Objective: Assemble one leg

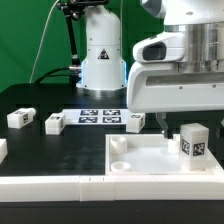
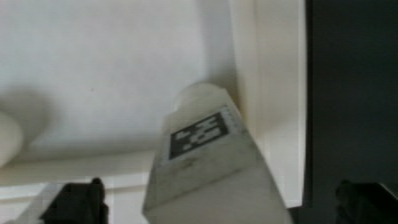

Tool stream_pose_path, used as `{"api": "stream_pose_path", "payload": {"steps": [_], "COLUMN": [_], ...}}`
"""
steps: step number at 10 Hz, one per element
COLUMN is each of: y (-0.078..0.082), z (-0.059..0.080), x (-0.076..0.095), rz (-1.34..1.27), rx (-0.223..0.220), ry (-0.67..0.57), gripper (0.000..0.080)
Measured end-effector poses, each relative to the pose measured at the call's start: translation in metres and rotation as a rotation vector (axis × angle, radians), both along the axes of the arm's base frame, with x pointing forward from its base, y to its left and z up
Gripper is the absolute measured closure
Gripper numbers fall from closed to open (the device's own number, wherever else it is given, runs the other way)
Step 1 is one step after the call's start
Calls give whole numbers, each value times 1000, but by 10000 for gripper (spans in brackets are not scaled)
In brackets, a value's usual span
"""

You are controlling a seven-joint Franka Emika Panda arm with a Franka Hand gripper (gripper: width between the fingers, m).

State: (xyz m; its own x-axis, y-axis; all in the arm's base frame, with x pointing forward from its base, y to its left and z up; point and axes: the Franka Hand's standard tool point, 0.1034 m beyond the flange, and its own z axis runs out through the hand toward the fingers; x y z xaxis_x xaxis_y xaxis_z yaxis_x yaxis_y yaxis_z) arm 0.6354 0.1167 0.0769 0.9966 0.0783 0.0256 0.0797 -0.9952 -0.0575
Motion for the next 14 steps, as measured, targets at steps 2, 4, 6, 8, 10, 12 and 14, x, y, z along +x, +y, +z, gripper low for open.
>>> {"api": "stream_pose_path", "payload": {"steps": [2, 4, 6, 8, 10, 12, 14], "y": [-2, -2, -2, -2, -1, -1, 0], "z": [0, 0, 0, 0, -1, -2, -3], "x": [0, 0, 0, 0, -3, -4, -4], "rz": [154, 146, 136, 113, -176, -423, -763], "rx": [-11, -11, -11, -10, 23, 49, 62], "ry": [-10, -10, -9, -7, 16, 32, 59], "gripper": [164, 350, 514, 510, 510, 510, 509]}}
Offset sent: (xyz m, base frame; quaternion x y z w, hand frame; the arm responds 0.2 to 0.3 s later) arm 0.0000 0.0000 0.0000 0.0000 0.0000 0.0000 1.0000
